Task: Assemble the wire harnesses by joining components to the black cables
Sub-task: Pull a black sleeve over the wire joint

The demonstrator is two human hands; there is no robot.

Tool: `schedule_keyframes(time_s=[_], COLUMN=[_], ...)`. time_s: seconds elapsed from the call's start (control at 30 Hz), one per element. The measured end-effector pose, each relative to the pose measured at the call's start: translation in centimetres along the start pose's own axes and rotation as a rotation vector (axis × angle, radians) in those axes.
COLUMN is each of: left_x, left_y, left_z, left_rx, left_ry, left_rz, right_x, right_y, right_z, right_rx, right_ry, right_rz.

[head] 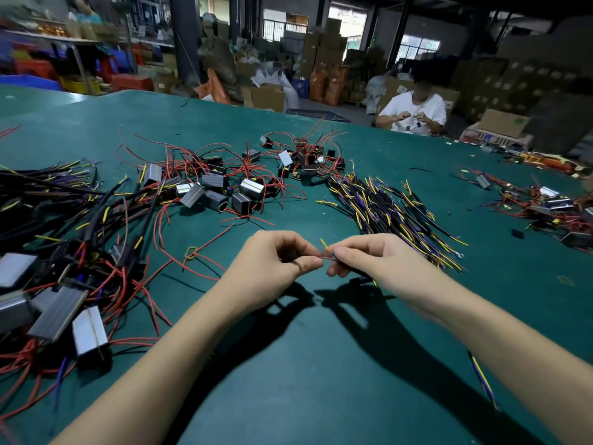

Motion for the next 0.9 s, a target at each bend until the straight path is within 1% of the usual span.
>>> schedule_keyframes(time_s=[0.1,0.17,0.23,0.37,0.43,0.5,0.57,0.67,0.8,0.9], left_x=[0.3,1.0,1.8,2.3,2.2,2.1,2.4,2.7,2.6,2.3], left_y=[0.1,-0.4,-1.1,-2.4,-2.6,-2.2,-1.9,-2.0,-2.7,-2.8], left_z=[-0.2,-0.6,-0.9,-1.1,-1.0,-1.1,-1.3,-1.3,-1.0,-0.8], left_rx=[-0.081,-0.116,-0.126,-0.138,-0.12,-0.139,-0.154,-0.113,-0.006,0.038], left_ry=[-0.003,0.042,0.084,0.103,0.099,0.091,0.119,0.172,0.166,0.141], left_rz=[-0.001,0.03,0.031,-0.082,-0.079,-0.075,-0.027,0.081,0.044,0.025], right_x=[0.1,0.1,0.2,0.2,0.1,0.1,-0.1,-0.2,-1.2,-1.7], right_y=[0.0,0.0,0.0,-0.2,-0.2,-0.5,-0.6,-0.8,-0.4,0.2], right_z=[-0.1,0.0,0.1,0.0,0.0,0.0,0.1,0.0,-0.3,-0.8], right_rx=[0.032,0.05,0.07,0.103,0.121,0.151,0.172,0.2,0.188,0.155], right_ry=[0.018,0.029,0.032,0.025,0.015,-0.003,-0.019,-0.047,-0.155,-0.237], right_rz=[0.071,0.087,0.1,0.115,0.132,0.141,0.131,0.133,0.176,0.18])
Point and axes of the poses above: each hand's wrist, its own z-axis towards the middle knuckle, its own y-axis out of the palm, x = y × z, the point moved 10 cm from there along z, towards the middle knuckle, and after that the axes turned 9 degrees about -y, right-handed, at the moved point
